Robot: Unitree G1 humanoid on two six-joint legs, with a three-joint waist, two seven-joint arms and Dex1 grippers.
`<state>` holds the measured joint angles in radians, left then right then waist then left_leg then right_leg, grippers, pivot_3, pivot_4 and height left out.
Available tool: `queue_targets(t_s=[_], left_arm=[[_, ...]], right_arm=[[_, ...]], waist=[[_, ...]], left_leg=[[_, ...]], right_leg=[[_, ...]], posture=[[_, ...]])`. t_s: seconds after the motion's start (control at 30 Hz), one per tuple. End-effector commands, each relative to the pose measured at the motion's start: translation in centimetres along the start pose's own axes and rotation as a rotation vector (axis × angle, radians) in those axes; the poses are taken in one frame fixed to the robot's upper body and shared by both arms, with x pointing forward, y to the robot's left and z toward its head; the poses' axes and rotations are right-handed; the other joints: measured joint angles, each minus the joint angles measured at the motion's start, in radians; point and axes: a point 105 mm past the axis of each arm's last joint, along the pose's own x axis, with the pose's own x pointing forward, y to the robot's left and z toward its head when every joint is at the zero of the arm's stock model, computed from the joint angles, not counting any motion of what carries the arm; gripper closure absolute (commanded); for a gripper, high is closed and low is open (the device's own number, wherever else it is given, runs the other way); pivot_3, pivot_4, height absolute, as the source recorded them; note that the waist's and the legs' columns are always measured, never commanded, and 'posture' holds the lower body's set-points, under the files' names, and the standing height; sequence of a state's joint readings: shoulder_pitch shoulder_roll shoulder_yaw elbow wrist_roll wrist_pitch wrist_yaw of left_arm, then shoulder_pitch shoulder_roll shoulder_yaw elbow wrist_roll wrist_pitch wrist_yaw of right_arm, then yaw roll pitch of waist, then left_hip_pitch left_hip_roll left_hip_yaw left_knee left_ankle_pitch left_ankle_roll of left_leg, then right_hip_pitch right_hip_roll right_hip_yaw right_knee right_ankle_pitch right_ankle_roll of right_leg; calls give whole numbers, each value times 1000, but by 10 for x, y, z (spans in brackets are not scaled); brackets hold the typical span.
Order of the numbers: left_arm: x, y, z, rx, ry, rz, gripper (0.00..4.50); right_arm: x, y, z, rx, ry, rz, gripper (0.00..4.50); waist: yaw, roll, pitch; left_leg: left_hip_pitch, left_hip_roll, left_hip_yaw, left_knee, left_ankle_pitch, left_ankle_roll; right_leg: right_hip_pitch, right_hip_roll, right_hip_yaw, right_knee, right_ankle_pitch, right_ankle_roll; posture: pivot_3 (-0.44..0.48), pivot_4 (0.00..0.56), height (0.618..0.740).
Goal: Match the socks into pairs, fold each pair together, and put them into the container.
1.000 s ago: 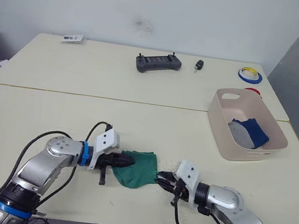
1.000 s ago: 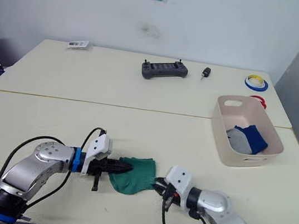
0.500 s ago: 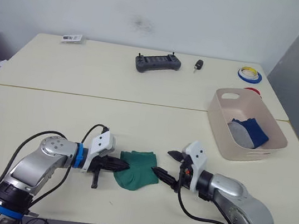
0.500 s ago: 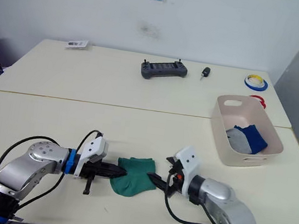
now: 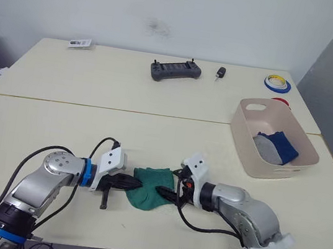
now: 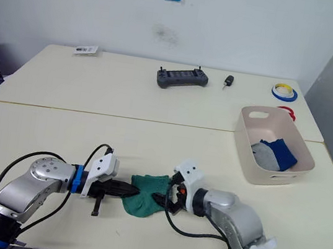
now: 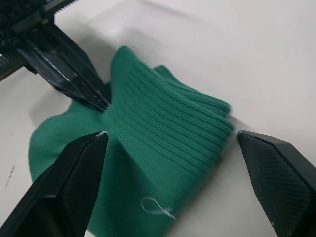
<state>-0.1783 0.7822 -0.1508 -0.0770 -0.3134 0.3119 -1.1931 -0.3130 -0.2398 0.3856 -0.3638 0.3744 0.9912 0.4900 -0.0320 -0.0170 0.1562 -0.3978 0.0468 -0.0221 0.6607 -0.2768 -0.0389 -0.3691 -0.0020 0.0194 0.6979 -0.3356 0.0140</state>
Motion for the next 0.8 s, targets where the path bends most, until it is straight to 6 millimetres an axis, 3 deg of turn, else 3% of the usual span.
queue_targets(t_s=[0.03,0.13,0.37,0.5,0.57,0.67,0.8], left_arm=[[3,-4,-13,-31,48,2,4500],[3,-4,-13,-34,45,5,4500],[2,-6,-13,-43,35,8,4500],[-2,-6,4,-26,-49,7,4500],[-5,-3,15,-29,-101,17,4500],[-18,4,49,-21,-222,31,4500],[-30,-6,82,20,-291,-57,3656]], right_arm=[[9,16,-4,6,28,87,23],[10,18,-3,5,25,103,622],[5,15,4,-7,-3,105,3008],[1,10,10,-23,-37,77,4240],[-1,9,13,-35,-50,67,4313],[-14,5,22,-93,-95,20,4313],[-36,0,32,-164,-148,-57,4313]], waist=[[0,0,0],[0,0,0],[0,0,0],[0,0,1],[1,1,1],[1,0,1],[5,-1,2]], left_leg=[[0,0,0,0,0,0],[0,0,0,0,0,0],[0,0,0,0,0,0],[-1,0,0,0,0,0],[-1,0,0,0,0,0],[-3,1,-1,0,0,0],[-4,0,-2,1,0,0]], right_leg=[[0,0,0,0,0,0],[0,0,0,0,0,0],[0,0,0,0,0,0],[0,0,0,0,0,0],[-1,0,0,0,0,0],[-2,-1,-1,0,0,0],[-2,-1,-1,-1,0,0]], posture=[[0,150,740],[0,150,740],[0,150,740],[0,150,740],[0,150,740],[0,150,740],[0,150,740]])
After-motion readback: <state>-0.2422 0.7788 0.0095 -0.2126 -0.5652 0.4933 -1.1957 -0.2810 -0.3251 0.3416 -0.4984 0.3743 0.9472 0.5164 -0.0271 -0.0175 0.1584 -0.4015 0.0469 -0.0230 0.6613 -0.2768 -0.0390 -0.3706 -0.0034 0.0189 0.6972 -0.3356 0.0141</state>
